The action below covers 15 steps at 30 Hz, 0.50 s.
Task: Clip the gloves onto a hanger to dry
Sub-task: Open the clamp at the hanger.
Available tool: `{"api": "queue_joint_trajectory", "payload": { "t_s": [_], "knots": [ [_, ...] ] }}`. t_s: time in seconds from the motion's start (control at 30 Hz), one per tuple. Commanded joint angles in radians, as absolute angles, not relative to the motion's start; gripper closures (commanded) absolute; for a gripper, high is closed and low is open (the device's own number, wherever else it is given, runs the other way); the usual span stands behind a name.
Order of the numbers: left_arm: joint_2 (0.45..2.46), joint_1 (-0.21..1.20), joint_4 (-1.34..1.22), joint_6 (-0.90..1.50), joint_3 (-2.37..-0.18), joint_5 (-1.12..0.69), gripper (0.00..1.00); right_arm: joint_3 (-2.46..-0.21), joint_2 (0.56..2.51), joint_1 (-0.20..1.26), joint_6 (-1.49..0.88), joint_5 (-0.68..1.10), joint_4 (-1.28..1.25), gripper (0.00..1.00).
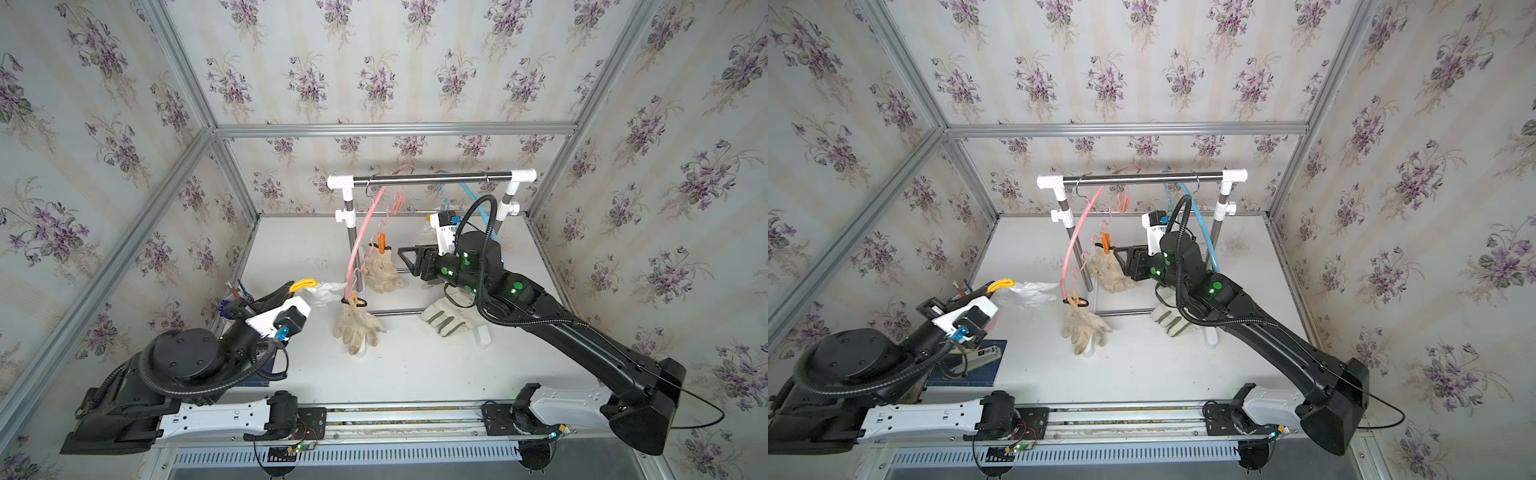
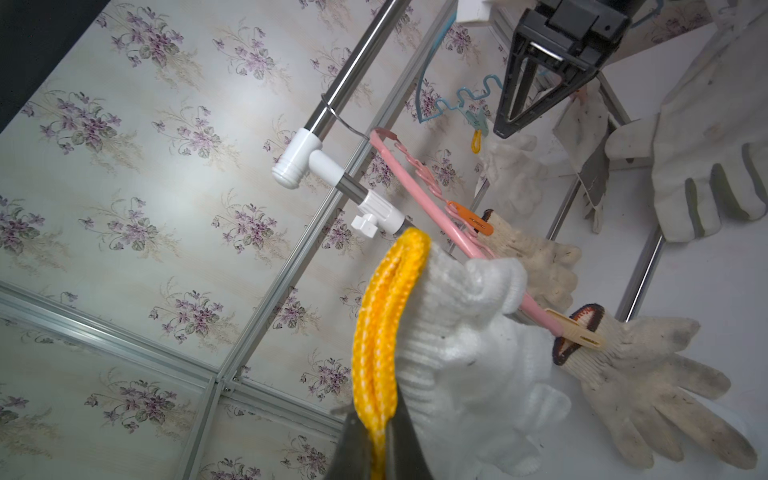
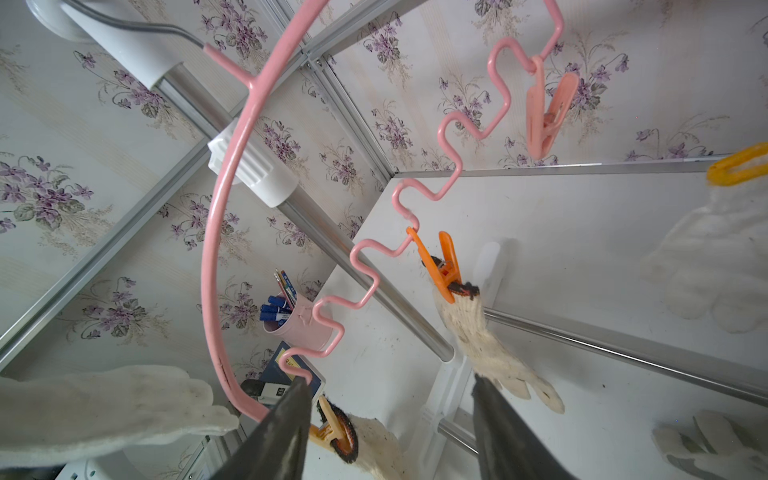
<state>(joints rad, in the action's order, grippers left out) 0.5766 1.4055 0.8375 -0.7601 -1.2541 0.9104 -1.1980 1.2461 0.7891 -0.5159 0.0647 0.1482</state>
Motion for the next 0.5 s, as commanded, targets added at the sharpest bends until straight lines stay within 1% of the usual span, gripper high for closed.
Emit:
{"api": "queue_joint_trajectory", "payload": {
  "t_s": [0.0, 0.07, 0.13, 0.2, 0.23, 0.27, 0.37, 0.47],
  "knots": [
    [0.618, 1.398, 0.855, -0.685, -1.230, 0.863, 0.97, -1.193, 1.244, 0.788, -0.534, 0.084, 0.091, 0.38],
    [0.662, 1.366, 0.842, -0.642, -1.216, 0.787, 0.97, -1.191, 1.244, 0.788, -0.539, 0.091, 0.088, 0.38],
    [0.743, 1.276, 0.866, -0.589, -1.219, 0.641, 0.97, -1.190, 1.243, 0.788, -0.541, 0.089, 0.093, 0.38],
    [0.855, 1.089, 0.905, -0.515, -1.257, 0.393, 1.00, -1.188, 1.234, 0.788, -0.539, 0.079, 0.099, 0.38],
    [0.893, 1.018, 0.905, -0.498, -1.273, 0.296, 1.00, -1.185, 1.228, 0.789, -0.538, 0.073, 0.101, 0.38],
    [0.920, 0.975, 0.869, -0.501, -1.274, 0.238, 1.00, -1.182, 1.218, 0.788, -0.539, 0.066, 0.106, 0.38],
    [0.907, 0.903, 0.720, -0.563, -1.237, 0.177, 1.00, -1.165, 1.179, 0.789, -0.534, 0.039, 0.116, 0.38],
    [0.885, 0.755, 0.694, -0.576, -1.257, 0.077, 0.98, -1.152, 1.140, 0.788, -0.506, 0.002, 0.130, 0.37]
  ]
}}
